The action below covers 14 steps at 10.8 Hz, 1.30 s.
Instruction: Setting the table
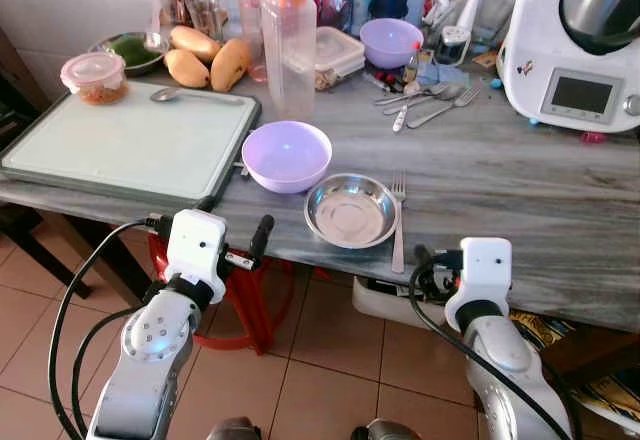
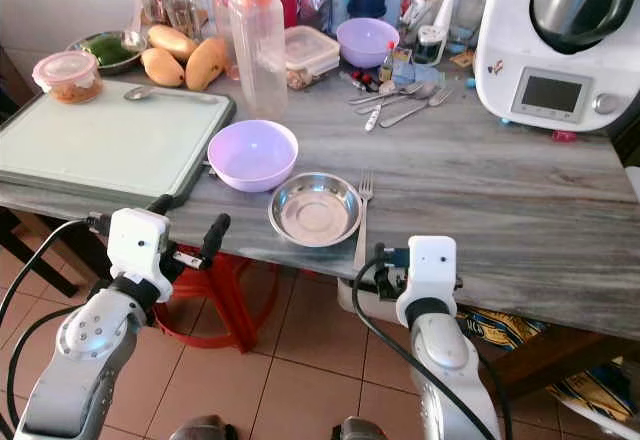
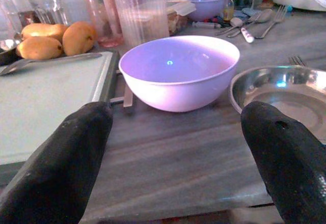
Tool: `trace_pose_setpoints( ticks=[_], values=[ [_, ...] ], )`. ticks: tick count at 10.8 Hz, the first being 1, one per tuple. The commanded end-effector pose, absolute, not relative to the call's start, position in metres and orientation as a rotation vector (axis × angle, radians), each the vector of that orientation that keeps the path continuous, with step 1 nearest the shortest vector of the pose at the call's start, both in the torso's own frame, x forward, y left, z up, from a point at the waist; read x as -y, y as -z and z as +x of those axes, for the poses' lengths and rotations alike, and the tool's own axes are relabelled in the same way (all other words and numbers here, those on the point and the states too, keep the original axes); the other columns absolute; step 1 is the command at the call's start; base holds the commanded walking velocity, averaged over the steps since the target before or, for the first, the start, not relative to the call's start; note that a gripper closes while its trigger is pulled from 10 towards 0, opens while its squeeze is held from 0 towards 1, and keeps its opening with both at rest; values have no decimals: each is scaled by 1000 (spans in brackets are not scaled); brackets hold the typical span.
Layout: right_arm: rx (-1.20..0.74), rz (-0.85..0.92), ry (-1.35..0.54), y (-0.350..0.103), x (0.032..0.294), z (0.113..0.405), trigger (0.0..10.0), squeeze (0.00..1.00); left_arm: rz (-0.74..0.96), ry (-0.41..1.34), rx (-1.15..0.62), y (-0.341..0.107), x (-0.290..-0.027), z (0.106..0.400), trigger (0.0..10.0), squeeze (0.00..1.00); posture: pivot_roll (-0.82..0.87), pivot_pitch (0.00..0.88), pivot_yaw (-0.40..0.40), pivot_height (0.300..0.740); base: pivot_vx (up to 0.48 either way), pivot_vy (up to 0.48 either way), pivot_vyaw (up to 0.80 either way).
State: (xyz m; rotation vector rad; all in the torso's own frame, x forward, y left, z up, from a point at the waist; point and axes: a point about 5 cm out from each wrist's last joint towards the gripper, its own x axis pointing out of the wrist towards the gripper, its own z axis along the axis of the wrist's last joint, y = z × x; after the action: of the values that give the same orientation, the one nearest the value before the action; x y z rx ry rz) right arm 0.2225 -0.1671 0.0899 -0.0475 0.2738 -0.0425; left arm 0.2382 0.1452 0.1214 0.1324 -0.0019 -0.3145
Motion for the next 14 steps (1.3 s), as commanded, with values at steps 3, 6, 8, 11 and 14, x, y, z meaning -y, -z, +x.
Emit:
trace_pose_setpoints(
  ticks=[3,6,8,11,14],
  values=[
    [-86,-88,-38,-118,155,227,10000,0,143,303,13,-123,-145,241,10000,0,74,0,3,740,0,0,0],
    [104,-121,-133,-145,137,249,10000,0,134,106,-3,-118,-161,257,10000,0,73,0,-2,740,0,0,0],
    [90,-136,-86,-133,145,254,10000,0,131,-13,12,-116,-167,268,10000,0,70,0,-12,740,0,0,0],
    [58,-107,-66,-129,155,261,10000,0,120,-18,9,-114,-164,272,10000,0,47,0,1,740,0,0,-533],
    [55,-147,-115,-125,158,259,10000,0,133,-23,15,-113,-163,271,10000,0,40,0,16,740,0,0,-267]
  ],
)
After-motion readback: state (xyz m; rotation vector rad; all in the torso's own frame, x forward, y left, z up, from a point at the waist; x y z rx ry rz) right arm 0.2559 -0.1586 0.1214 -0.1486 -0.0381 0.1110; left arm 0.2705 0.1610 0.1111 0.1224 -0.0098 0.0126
